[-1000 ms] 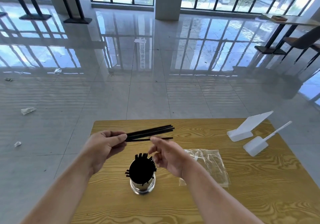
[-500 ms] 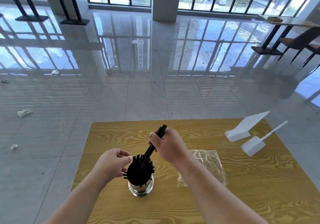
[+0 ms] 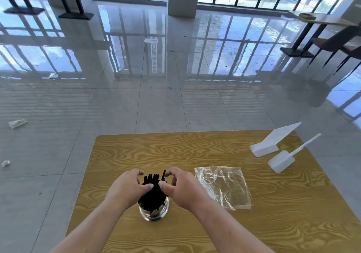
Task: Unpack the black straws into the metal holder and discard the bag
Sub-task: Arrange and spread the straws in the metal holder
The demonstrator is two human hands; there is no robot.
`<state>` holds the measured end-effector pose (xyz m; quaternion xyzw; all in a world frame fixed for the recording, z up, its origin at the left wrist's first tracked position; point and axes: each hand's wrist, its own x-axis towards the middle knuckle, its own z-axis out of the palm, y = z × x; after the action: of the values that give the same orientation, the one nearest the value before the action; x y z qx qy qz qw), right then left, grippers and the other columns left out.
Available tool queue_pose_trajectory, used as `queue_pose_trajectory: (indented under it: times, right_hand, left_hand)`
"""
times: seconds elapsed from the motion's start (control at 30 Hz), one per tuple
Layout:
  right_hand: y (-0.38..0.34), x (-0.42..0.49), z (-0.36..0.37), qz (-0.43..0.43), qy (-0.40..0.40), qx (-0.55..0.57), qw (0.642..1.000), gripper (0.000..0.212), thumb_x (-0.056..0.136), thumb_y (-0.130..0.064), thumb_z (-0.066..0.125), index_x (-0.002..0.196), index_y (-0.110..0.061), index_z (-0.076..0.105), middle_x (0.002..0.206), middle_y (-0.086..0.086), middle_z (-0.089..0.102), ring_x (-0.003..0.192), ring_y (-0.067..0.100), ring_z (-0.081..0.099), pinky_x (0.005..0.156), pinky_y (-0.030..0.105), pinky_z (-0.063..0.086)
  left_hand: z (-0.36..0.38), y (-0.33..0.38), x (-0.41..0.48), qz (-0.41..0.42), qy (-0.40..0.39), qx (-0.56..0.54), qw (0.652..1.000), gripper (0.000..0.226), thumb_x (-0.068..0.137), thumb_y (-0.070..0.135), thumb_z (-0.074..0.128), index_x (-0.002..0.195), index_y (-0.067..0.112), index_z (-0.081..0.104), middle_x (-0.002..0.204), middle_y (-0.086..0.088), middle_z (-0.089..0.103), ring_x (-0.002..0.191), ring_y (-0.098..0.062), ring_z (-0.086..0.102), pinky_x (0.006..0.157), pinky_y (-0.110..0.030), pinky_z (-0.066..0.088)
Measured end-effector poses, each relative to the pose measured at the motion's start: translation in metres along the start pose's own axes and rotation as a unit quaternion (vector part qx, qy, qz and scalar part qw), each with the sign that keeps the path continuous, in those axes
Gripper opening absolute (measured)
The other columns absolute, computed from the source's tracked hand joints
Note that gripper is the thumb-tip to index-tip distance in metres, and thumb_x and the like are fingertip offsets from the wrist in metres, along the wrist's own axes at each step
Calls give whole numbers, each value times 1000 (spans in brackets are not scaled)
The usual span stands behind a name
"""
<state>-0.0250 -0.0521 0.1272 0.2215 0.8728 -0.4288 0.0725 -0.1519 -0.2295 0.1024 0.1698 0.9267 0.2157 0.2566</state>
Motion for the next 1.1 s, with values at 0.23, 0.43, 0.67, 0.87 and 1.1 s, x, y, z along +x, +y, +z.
queue_pose_trajectory:
  times: [0.23, 0.43, 0.67, 0.87, 1.1]
  right_hand:
    - [26, 1, -2, -4, 42, 26, 999, 36, 94, -64, 61, 121, -39, 64, 74, -9, 59, 58, 4, 50, 54, 24, 46]
    - [33, 1, -9, -2, 62, 44, 997, 29, 97, -60, 60, 117, -39, 64, 72, -9, 59, 57, 2, 51, 56, 24, 48]
    - [26, 6, -17, -13, 87, 37, 995, 17, 101, -49, 61, 111, -36, 66, 83, 4, 71, 57, 4, 50, 53, 27, 49]
    - [14, 7, -12, -20, 80, 59, 995, 11, 100, -44, 62, 103, -34, 67, 68, -6, 60, 56, 4, 49, 55, 32, 50]
    - [-1, 9, -12, -35, 82, 82, 993, 10, 101, -38, 63, 96, -31, 69, 63, -9, 59, 53, 4, 48, 53, 33, 47]
  left_hand:
    - [7, 15, 7, 17, -10, 4, 1000, 46, 84, 57, 76, 125, 39, 67, 109, 10, 72, 97, -13, 68, 82, -36, 61]
    - [3, 23, 9, 39, -9, 19, 999, 4, 90, 42, 74, 92, 39, 75, 86, 15, 75, 82, -4, 69, 76, -35, 62]
    - [-23, 31, 7, 72, -4, 49, 996, 11, 89, 43, 77, 92, 33, 78, 88, 16, 74, 85, -3, 68, 78, -32, 60]
    - [-49, 37, 1, 89, 23, 60, 994, 12, 88, 44, 79, 81, 35, 77, 77, 16, 74, 75, 0, 68, 70, -30, 60]
    - [-94, 52, -12, 101, 63, 34, 992, 17, 83, 45, 84, 72, 35, 77, 58, 17, 69, 52, 0, 62, 52, -24, 44]
